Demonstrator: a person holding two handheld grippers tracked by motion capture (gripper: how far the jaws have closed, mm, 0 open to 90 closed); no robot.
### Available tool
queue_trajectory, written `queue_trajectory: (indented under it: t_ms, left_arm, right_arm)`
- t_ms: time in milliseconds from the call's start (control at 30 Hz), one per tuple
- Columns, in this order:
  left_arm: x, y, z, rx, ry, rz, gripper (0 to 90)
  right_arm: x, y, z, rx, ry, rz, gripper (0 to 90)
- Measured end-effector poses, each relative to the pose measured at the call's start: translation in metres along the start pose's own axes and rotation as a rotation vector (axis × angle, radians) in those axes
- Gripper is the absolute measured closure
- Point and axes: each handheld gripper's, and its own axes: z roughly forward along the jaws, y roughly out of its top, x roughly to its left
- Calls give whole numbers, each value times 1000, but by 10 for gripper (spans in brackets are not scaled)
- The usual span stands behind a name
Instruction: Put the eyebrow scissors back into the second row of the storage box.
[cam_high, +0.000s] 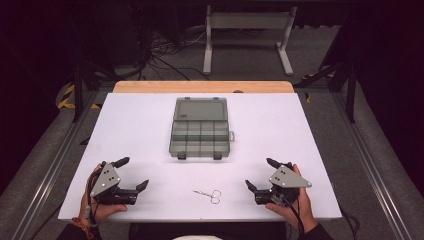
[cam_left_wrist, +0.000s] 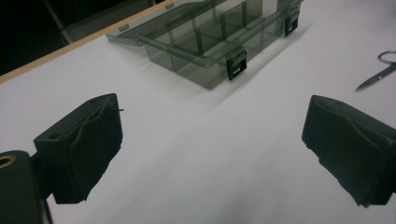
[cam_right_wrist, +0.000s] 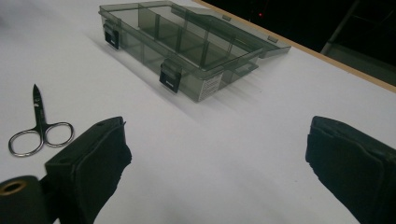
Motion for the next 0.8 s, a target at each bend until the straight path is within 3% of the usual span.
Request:
queue_trajectory:
  t_ms: [300, 467, 533, 700, 733, 800]
  left_arm:
    - [-2, 2, -1, -19, -13, 25, 50]
    - [-1, 1, 0, -17, -16, 9, 48]
    - [0, 1, 2, -8, -17, 17, 48]
    - [0, -1, 2, -8, -18, 19, 49]
    - [0, -2, 1, -8, -20, 18, 49]
    - [1, -3, -1, -5, -29, 18, 41]
  right_arm:
    - [1, 3, 5, 11, 34, 8, 66]
    - [5, 8, 11, 42, 55, 4, 74]
    - [9, 12, 17, 63, 98, 5, 67]
    - [15, 20, 28, 85, 137, -2, 91]
    - [17, 24, 32, 98, 167, -3, 102]
    - [24, 32, 39, 115, 193, -27, 137]
